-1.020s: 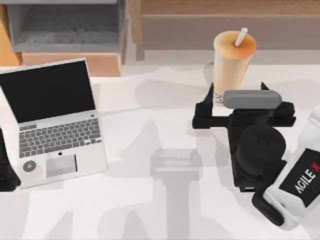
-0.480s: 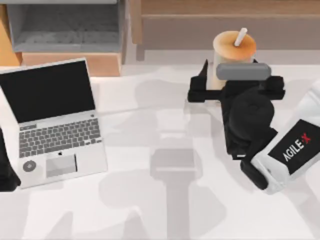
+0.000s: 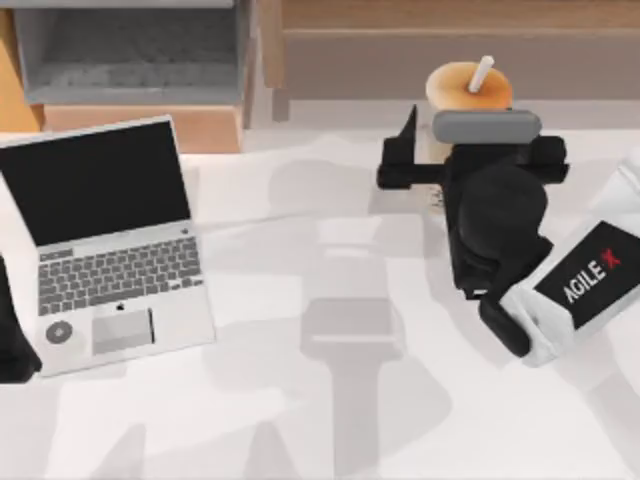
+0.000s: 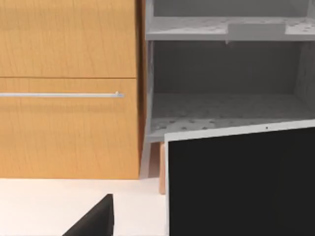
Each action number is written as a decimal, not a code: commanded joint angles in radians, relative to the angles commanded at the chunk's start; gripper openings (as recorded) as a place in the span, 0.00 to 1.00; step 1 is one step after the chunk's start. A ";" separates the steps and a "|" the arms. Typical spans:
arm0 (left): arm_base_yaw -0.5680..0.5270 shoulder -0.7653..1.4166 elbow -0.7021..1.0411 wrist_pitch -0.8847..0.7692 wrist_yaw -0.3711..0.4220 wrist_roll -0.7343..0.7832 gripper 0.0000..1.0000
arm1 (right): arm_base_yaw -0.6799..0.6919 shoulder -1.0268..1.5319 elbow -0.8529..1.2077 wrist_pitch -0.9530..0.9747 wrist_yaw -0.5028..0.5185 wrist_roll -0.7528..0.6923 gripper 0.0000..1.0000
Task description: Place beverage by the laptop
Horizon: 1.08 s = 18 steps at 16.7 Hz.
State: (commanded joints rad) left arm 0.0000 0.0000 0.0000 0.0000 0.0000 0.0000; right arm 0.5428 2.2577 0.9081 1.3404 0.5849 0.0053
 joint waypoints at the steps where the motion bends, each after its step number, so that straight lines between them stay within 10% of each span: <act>1: 0.000 0.000 0.000 0.000 0.000 0.000 1.00 | 0.000 0.000 0.000 0.000 0.000 0.000 0.85; 12: 0.000 0.000 0.000 0.000 0.000 0.000 1.00 | 0.000 0.000 0.000 0.000 0.000 0.000 0.02; 18: 0.000 0.000 0.000 0.000 0.000 0.000 1.00 | 0.000 0.000 0.000 0.000 0.000 0.000 0.00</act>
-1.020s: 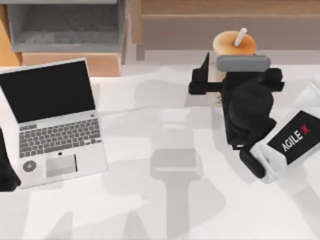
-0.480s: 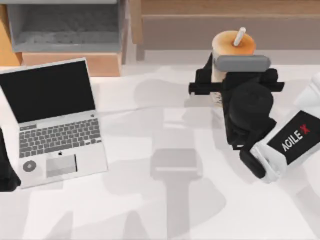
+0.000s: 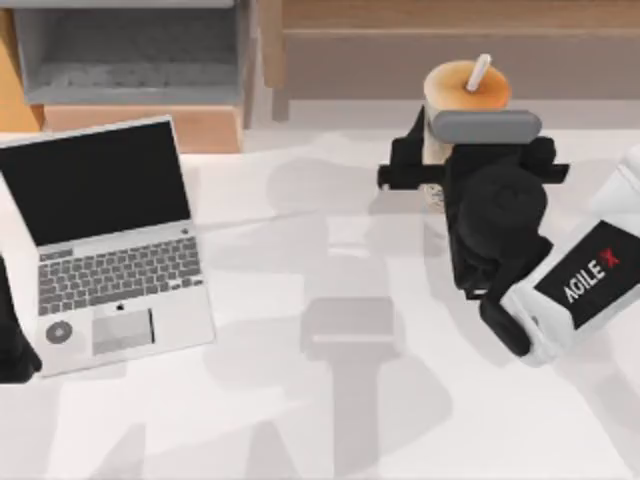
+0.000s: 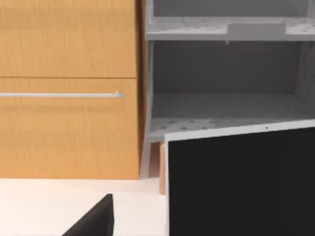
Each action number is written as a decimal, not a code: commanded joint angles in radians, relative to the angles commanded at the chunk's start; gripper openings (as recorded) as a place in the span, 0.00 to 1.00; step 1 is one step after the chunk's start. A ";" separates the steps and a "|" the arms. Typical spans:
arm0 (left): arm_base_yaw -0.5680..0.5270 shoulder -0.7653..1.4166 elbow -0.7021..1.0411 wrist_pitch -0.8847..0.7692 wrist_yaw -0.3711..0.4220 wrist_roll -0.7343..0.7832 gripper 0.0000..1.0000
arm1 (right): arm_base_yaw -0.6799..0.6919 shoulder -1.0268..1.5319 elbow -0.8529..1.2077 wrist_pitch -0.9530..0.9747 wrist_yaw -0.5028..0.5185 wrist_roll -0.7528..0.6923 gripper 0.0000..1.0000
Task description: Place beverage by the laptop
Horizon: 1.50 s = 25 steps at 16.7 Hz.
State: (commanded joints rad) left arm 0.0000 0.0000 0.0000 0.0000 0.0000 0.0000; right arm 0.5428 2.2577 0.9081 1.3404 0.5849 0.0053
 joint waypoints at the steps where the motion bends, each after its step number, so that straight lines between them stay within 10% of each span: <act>1: 0.000 0.000 0.000 0.000 0.000 0.000 1.00 | 0.000 0.000 0.000 0.000 0.000 0.000 0.00; 25: 0.000 0.000 0.000 0.000 0.000 0.000 1.00 | 0.203 -0.096 0.256 -0.159 0.084 0.110 0.00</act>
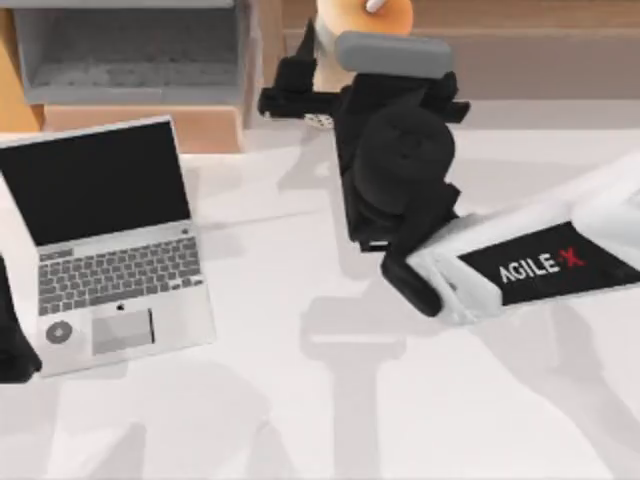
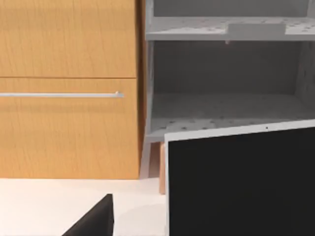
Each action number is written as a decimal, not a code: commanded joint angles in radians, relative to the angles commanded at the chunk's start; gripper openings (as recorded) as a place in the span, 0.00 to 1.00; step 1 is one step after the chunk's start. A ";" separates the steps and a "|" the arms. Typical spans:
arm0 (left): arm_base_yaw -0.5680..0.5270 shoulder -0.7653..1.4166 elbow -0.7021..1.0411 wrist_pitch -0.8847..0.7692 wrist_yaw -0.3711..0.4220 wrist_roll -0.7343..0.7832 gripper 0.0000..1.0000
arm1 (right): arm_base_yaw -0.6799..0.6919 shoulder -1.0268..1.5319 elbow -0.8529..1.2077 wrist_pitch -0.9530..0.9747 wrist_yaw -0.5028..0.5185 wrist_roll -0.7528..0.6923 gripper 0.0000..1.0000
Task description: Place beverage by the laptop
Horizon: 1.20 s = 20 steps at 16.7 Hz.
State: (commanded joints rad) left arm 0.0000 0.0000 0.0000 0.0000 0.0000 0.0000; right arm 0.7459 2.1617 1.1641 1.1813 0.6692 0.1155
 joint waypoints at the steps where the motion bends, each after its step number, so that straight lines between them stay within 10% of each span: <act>1: 0.000 0.000 0.000 0.000 0.000 0.000 1.00 | 0.015 -0.002 0.017 -0.028 0.018 0.008 0.00; 20: 0.000 0.000 0.000 0.000 0.000 0.000 1.00 | 0.386 -0.035 0.117 -0.763 0.461 0.270 0.00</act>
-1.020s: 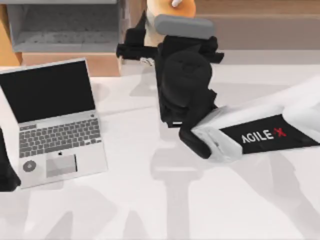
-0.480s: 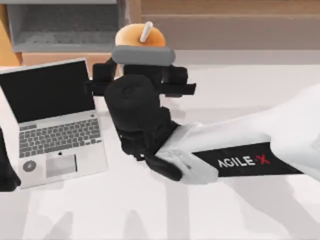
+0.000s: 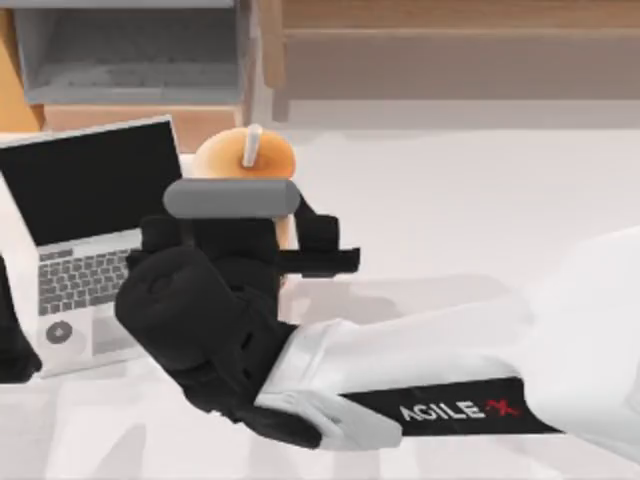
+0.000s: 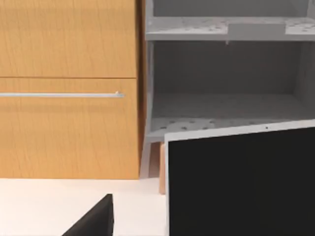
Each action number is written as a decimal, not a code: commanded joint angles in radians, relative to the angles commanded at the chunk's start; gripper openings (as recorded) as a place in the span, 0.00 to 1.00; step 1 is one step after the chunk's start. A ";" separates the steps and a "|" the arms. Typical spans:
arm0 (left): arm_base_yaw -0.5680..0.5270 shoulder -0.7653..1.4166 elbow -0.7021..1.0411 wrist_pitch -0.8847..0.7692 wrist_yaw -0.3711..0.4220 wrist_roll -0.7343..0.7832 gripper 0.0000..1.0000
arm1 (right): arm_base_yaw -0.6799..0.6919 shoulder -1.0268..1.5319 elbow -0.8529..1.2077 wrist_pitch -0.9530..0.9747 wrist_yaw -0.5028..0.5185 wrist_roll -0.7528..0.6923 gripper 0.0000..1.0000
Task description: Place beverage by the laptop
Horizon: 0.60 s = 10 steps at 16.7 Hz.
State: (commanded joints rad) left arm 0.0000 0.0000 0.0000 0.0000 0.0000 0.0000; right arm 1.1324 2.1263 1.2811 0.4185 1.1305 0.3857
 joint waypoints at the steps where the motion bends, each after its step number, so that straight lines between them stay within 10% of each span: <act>1: 0.000 0.000 0.000 0.000 0.000 0.000 1.00 | 0.000 0.000 0.000 0.000 0.000 0.000 0.00; 10: 0.000 0.000 0.000 0.000 0.000 0.000 1.00 | 0.075 -0.001 0.024 0.083 -0.019 -0.036 0.00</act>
State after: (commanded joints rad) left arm 0.0000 0.0000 0.0000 0.0000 0.0000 0.0000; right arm 1.2072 2.1252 1.3050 0.5019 1.1110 0.3496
